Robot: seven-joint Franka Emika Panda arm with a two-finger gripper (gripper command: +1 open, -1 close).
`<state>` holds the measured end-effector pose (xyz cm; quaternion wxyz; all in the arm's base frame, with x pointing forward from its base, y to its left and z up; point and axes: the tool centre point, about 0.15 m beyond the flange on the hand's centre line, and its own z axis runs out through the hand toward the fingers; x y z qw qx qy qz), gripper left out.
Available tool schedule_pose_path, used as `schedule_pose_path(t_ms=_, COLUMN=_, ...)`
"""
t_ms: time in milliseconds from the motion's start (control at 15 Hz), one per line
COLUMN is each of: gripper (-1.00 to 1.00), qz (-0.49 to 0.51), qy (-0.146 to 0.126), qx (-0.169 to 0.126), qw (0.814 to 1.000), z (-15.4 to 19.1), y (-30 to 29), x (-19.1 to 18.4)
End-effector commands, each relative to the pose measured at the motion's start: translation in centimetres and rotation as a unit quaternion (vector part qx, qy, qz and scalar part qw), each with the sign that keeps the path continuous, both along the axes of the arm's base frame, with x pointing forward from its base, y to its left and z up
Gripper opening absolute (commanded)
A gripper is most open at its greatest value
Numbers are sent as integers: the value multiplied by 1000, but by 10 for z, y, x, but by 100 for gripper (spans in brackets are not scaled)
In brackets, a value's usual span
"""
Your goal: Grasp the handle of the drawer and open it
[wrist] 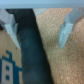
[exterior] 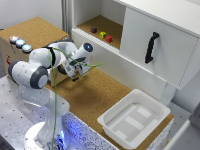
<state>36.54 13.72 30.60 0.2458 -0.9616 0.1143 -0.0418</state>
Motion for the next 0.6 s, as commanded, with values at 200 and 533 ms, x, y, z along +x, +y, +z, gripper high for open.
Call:
schedule_pose_path(t_ms=200, gripper=100, qz=21, qy=-16, qx=-69, qw=997, z=57, y=-18, x=-11)
schedule_pose_path(t_ms=533, gripper=100, qz=59, qy=-85, qx=-63, qw=993, z=134, y=4, x=-32)
